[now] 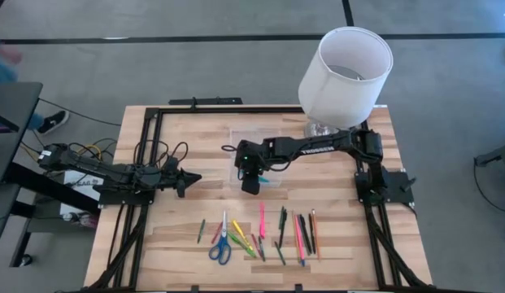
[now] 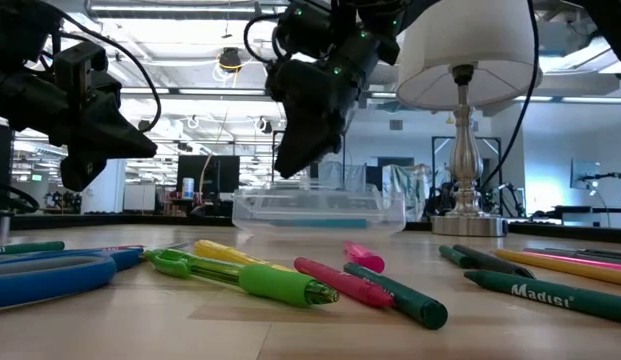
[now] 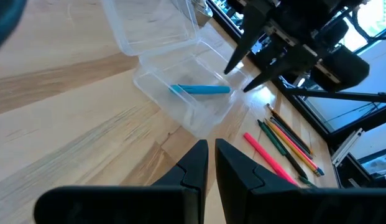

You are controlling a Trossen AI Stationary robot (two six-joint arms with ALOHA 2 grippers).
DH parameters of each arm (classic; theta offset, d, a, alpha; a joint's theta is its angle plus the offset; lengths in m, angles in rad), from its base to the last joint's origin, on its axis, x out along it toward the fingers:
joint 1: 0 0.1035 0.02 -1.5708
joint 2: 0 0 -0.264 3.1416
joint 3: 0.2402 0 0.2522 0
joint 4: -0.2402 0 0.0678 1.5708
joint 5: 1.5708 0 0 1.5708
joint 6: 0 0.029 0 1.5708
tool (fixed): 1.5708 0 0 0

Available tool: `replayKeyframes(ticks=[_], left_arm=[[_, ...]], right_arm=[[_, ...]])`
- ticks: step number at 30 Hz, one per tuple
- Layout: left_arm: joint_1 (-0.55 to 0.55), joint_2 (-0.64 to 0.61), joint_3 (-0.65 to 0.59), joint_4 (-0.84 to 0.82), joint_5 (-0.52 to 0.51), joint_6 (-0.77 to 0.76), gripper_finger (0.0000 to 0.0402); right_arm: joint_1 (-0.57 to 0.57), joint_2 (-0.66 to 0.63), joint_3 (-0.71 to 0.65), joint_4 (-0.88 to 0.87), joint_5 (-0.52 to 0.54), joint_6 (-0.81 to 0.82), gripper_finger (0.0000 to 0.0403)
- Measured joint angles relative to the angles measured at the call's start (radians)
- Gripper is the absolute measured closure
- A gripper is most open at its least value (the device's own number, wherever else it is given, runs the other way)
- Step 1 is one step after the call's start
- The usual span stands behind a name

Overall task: Pick & place school supplies into a supply box
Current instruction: Put the blue scissor into the transparent supply box

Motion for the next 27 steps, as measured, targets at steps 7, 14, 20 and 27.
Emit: replayKeyframes(ticks=[7,14,20,27], left_arm=[[0.000,0.000,0.000,0.000,0.000,0.000,0.0378],[0.000,0.000,0.000,0.000,0.000,0.001,0.0378],[0.000,0.000,0.000,0.000,0.000,0.001,0.0378],[0.000,0.000,0.000,0.001,0.095,-0.009,0.0378]], right_arm=[[0.023,0.001,0.000,-0.011,0.014,0.009,0.0282],[0.037,-0.016,-0.002,-0.007,0.075,0.009,0.0285],[0.041,-0.074,0.000,0.036,0.128,0.009,0.0285],[0.057,-0.180,0.000,-0.019,0.157,0.010,0.0285]])
